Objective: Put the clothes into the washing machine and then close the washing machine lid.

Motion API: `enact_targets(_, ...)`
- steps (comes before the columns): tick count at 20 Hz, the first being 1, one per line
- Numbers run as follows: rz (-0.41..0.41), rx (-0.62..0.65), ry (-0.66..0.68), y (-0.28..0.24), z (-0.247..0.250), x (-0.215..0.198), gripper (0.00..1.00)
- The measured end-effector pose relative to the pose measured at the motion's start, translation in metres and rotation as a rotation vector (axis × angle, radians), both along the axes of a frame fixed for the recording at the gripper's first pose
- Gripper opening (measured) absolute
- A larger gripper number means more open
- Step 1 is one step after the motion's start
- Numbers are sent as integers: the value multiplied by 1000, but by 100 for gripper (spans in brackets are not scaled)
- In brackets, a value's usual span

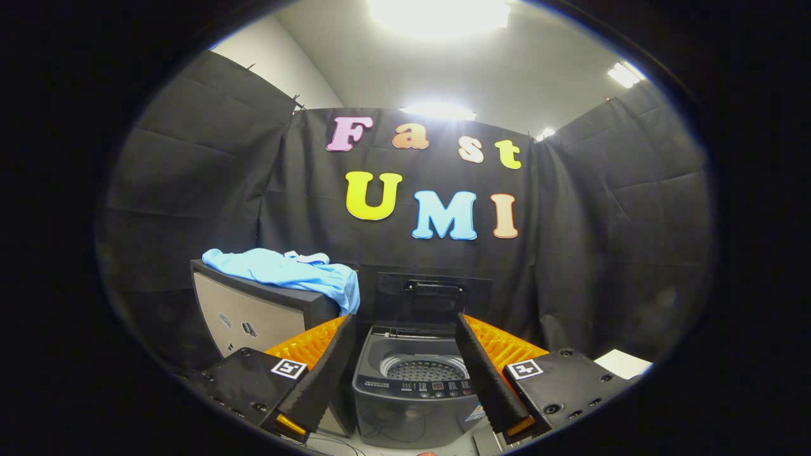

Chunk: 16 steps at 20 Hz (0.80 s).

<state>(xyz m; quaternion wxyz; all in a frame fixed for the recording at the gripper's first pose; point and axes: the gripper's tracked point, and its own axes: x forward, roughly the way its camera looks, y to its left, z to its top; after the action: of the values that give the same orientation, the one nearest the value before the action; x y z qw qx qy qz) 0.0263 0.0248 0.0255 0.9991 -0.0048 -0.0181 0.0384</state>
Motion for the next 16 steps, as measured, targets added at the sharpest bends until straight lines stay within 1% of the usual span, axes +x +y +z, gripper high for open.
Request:
enact_targets(9, 79, 7, -22, 35, 29, 48, 99)
enact_targets(14, 141, 43, -14, 58, 46, 73, 99)
enact_targets(16, 141, 34, -15, 61, 53, 85, 99)
